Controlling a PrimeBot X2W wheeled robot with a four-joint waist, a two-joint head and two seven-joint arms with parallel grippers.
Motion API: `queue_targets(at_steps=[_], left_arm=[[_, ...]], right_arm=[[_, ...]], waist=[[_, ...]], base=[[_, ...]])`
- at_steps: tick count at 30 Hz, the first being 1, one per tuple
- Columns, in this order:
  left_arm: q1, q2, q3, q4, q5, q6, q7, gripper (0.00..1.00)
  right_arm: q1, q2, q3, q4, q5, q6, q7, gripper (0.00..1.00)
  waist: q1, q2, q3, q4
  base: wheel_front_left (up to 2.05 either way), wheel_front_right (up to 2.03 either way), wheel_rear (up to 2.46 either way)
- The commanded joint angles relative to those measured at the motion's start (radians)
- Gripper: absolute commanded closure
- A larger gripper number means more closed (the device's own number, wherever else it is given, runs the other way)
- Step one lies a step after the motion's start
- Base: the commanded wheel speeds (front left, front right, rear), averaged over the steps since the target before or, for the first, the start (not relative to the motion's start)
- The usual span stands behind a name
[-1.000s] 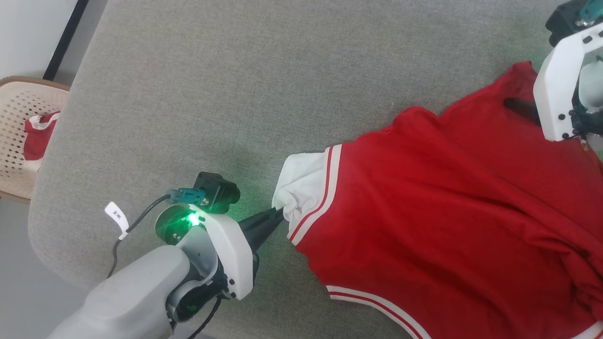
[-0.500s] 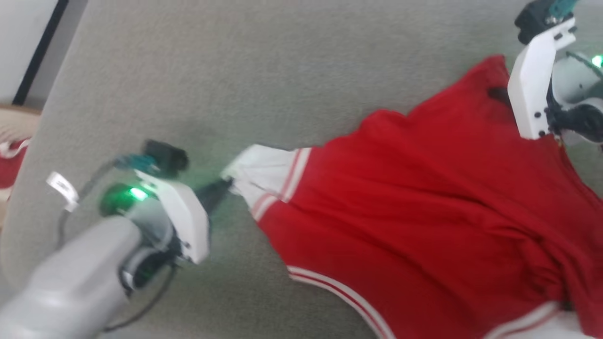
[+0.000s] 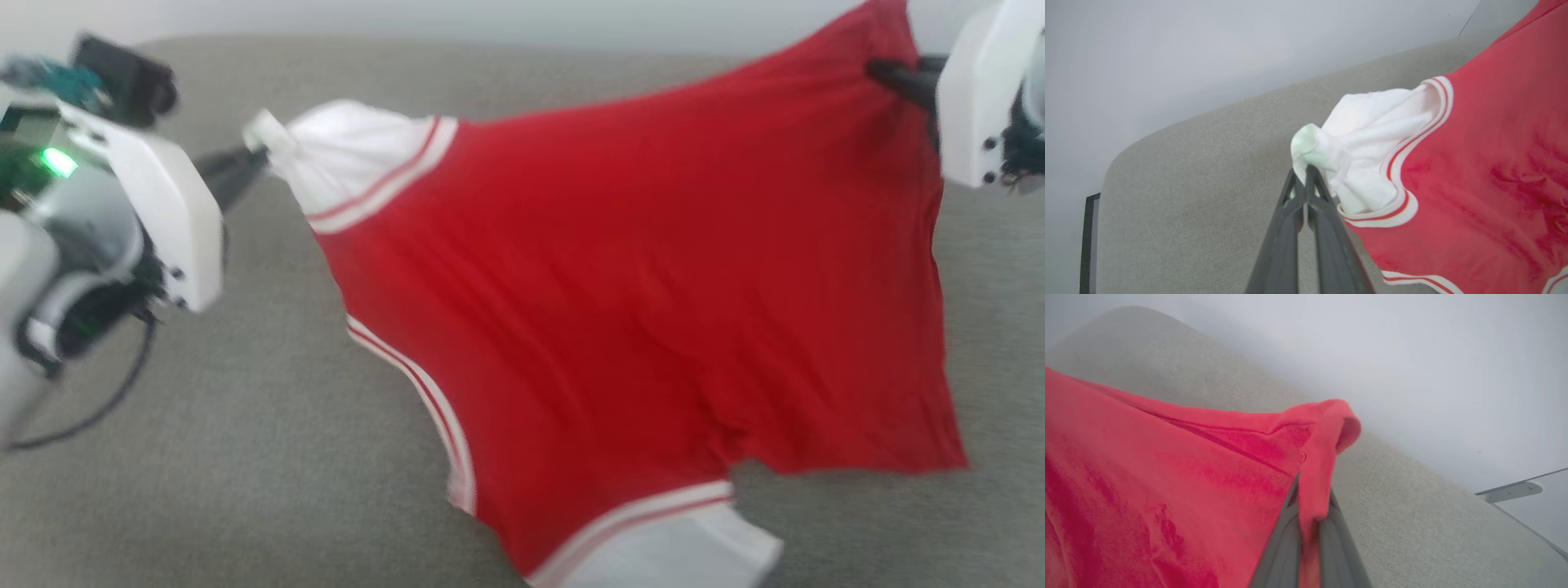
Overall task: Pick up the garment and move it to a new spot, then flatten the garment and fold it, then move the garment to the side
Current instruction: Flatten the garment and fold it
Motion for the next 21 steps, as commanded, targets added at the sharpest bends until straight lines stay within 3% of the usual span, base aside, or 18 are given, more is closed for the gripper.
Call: queue_targets(at_steps=[1,8,13,21], left_arm=[[-0.019,0.012,0.004,0.000,0.010,0.004,0.016,1.00],[-0.134,0.040,-0.001,0.003,0.032,-0.005,0.141,1.00],[-0.210,0.019,0.001,0.043,0.037,-0.016,0.188,1.00],[-0.330,-0.049,0.017,0.195,0.101,-0.032,0.139,1.00]], right_arm=[[-0.008,-0.004,0.000,-0.009,0.007,-0.001,-0.007,1.00],[-0.022,-0.037,-0.024,-0.039,0.032,-0.001,-0.021,1.00],[-0.039,-0.036,-0.038,-0.044,0.027,-0.001,-0.022,1.00],[-0.077,0.010,-0.071,0.033,-0.030,-0.001,-0.068,1.00]], waist=[[0.0000,0.0000,-0.040,-0.038],[0.0000,0.0000,-0.096,-0.088],[0.0000,0.0000,-0.106,-0.111],[0.0000,0.0000,-0.072,-0.133]], base=[[0.00,0.00,0.00],[0.00,0.00,0.00],[0.00,0.00,0.00],[0.00,0.00,0.00]])
